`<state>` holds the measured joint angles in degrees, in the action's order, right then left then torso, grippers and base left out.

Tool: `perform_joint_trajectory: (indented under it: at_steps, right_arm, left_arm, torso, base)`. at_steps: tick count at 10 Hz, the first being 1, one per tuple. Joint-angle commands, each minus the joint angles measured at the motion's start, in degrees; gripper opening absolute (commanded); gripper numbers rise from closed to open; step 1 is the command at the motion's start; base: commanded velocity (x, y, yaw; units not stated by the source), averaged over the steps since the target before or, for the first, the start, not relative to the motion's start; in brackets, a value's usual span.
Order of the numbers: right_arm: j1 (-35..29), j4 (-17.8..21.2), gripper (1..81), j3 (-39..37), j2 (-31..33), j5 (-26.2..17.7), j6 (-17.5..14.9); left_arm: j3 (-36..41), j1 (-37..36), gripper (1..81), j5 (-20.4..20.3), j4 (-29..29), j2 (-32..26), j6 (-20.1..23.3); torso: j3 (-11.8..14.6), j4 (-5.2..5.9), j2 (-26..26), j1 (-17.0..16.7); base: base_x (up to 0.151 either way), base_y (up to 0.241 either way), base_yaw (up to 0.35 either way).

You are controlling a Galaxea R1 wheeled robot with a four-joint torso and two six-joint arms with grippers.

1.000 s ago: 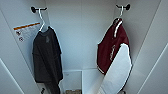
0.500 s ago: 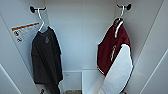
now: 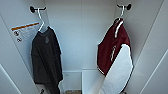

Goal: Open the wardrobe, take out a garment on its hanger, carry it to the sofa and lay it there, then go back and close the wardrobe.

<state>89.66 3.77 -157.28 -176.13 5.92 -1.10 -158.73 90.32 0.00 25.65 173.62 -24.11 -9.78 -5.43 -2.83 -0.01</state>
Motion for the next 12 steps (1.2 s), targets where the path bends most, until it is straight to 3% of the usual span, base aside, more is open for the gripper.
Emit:
perform_joint_trajectory:
  at_steps: [1,2,4,5,6,7,9,10,12]
  right_arm:
    - [-1.72,-0.34,81.1,-0.21,0.14,-3.64,-0.13]
    - [-1.72,-0.25,81.1,-0.03,0.05,-3.55,-0.05]
    - [-1.36,0.01,81.1,0.15,-0.04,-3.55,0.13]
    - [-1.19,0.01,81.1,0.23,-0.12,-3.64,0.13]
    - [-0.84,0.01,81.1,0.23,-0.12,-3.55,0.04]
    - [-0.76,-0.25,81.1,0.23,-0.12,-3.55,-0.05]
    - [-0.84,-0.25,81.1,0.23,-0.12,-3.46,-0.13]
    - [-0.84,-0.25,81.1,0.23,-0.04,-3.46,-0.13]
    - [-0.93,-0.33,81.1,0.23,-0.12,-3.46,-0.22]
  left_arm:
    - [0.26,-1.41,81.1,2.73,-1.56,-1.16,0.82]
    - [0.35,-1.94,81.1,2.72,-2.96,-0.91,2.91]
    - [0.7,-2.21,81.1,2.46,-13.15,-0.99,17.93]
    - [0.88,-2.47,81.1,2.37,-16.41,-0.81,20.86]
    - [0.53,-2.82,81.1,2.29,-16.68,-0.2,20.86]
    - [0.44,-3.87,81.1,2.29,-16.68,-0.37,21.04]
    - [0.62,-6.24,81.1,2.64,-16.33,-1.52,21.21]
    - [0.79,-6.77,81.1,2.37,-16.07,-1.26,21.39]
    - [2.89,-8.79,81.1,2.29,-15.98,-2.21,21.56]
  torso:
    - [0.0,0.0,0.0,0.01]
    - [0.0,0.0,0.0,0.01]
    - [0.0,0.0,0.0,0.01]
    - [0.0,0.0,0.0,0.01]
    - [0.0,0.0,0.0,0.01]
    - [5.62,0.0,0.0,0.01]
    - [6.89,0.0,0.0,0.01]
    - [2.95,0.0,0.0,0.03]
    - [5.75,0.0,-0.04,0.01]
  base:
    - [0.0,0.0,0.0]
    - [0.0,0.0,0.0]
    - [0.0,0.0,0.0]
    - [0.0,0.0,0.0]
    - [0.0,0.0,0.0]
    - [0.0,0.0,0.0]
    - [0.0,0.0,0.0]
    - [0.0,0.0,0.0]
    - [0.0,0.0,0.0]
